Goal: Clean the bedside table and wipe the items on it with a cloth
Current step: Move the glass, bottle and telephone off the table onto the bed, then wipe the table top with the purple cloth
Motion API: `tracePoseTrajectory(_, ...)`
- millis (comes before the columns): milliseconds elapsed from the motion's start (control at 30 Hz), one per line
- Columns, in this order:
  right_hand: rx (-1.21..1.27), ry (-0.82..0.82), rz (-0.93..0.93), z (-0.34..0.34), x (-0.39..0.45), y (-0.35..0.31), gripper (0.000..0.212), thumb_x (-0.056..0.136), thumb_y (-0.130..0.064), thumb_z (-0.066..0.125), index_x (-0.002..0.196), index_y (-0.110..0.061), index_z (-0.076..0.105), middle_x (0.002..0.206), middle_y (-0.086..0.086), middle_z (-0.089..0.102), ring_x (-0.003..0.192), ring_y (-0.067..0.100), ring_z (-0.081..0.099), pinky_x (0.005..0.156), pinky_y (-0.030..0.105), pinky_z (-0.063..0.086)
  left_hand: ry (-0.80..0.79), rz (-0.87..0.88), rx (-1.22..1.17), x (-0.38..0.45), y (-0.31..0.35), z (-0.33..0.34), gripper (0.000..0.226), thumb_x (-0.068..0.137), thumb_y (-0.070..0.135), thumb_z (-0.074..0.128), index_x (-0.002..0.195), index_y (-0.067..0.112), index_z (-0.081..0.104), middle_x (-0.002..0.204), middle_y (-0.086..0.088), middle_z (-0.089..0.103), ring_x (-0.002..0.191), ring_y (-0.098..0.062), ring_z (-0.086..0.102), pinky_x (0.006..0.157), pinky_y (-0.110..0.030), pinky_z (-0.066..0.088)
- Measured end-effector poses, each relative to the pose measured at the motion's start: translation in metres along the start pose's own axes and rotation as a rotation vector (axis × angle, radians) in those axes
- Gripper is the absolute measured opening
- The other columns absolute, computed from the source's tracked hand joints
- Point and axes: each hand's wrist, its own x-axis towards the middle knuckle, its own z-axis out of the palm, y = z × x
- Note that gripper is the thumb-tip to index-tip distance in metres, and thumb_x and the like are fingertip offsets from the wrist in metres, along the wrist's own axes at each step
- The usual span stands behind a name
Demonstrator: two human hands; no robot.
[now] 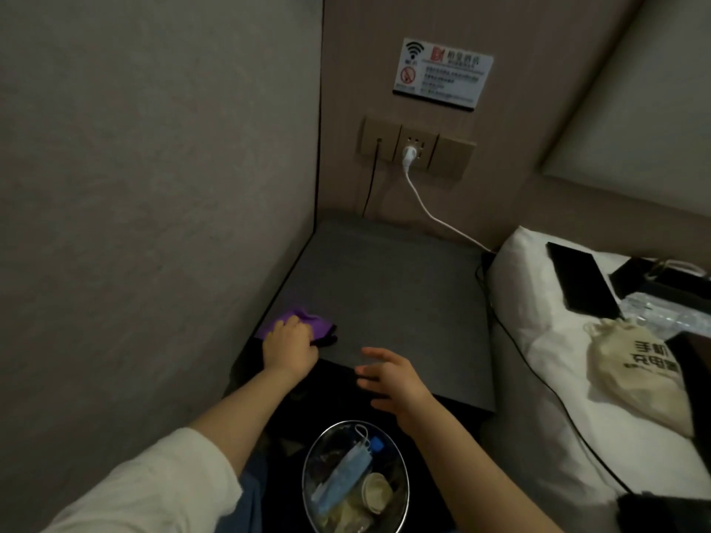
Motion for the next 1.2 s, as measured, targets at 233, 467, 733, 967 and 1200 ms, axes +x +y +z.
tracePoseTrajectory(233,0.134,0.052,-0.023,-0.02,-0.02,-0.001,0.033,0.093,-0.019,0.055,0.125,-0.027,0.055,0.117,-0.001,0.06,0.105,0.016,0.058,0.088,0.039,0.042,0.006,-0.287,-1.209,-0.019,0.044,-0.039,0.016,0.085,0.005,0.058,0.071,0.011,0.053,0.068,-0.009,0.049,0.072,-0.02,0.046,0.058,-0.03,0.031)
tracePoseTrajectory(467,0.477,-0.094,-0.221,-0.029,-0.085,-0.027,0.034,0.089,-0.04,0.06,0.118,-0.023,0.066,0.113,-0.001,0.069,0.102,0.015,0.065,0.074,0.032,0.05,-0.183,-0.159,-1.662,-0.092,0.087,-0.099,0.013,0.088,0.004,0.058,0.078,0.011,0.055,0.079,-0.017,0.059,0.076,-0.024,0.055,0.062,-0.032,0.039)
tracePoseTrajectory(733,0.528,-0.176,-0.487,-0.033,-0.161,-0.031,0.04,0.084,-0.035,0.069,0.119,-0.017,0.067,0.118,0.014,0.068,0.11,0.029,0.065,0.091,0.039,0.051,-0.259,0.087,-1.564,-0.169,0.11,-0.162,0.024,0.097,0.023,0.05,0.111,0.023,0.069,0.108,-0.001,0.072,0.102,-0.015,0.067,0.092,-0.037,0.052)
tracePoseTrajectory(967,0.274,-0.148,-0.612,-0.034,-0.208,-0.021,0.029,0.101,-0.033,0.044,0.111,-0.032,0.07,0.114,0.003,0.071,0.107,0.019,0.067,0.084,0.028,0.052,-0.19,0.076,-1.615,-0.216,0.105,-0.18,0.018,0.094,0.02,0.055,0.11,0.02,0.064,0.104,0.001,0.071,0.092,-0.013,0.07,0.073,-0.026,0.058)
tracePoseTrajectory(1200,0.092,-0.213,-0.713,-0.019,-0.227,-0.026,0.029,0.102,-0.033,0.044,0.12,-0.029,0.066,0.113,0.006,0.071,0.107,0.022,0.066,0.089,0.031,0.052,-0.14,0.003,-1.703,-0.222,0.092,-0.194,0.033,0.086,0.039,0.064,0.11,0.017,0.064,0.098,-0.006,0.074,0.089,-0.019,0.072,0.065,-0.027,0.056)
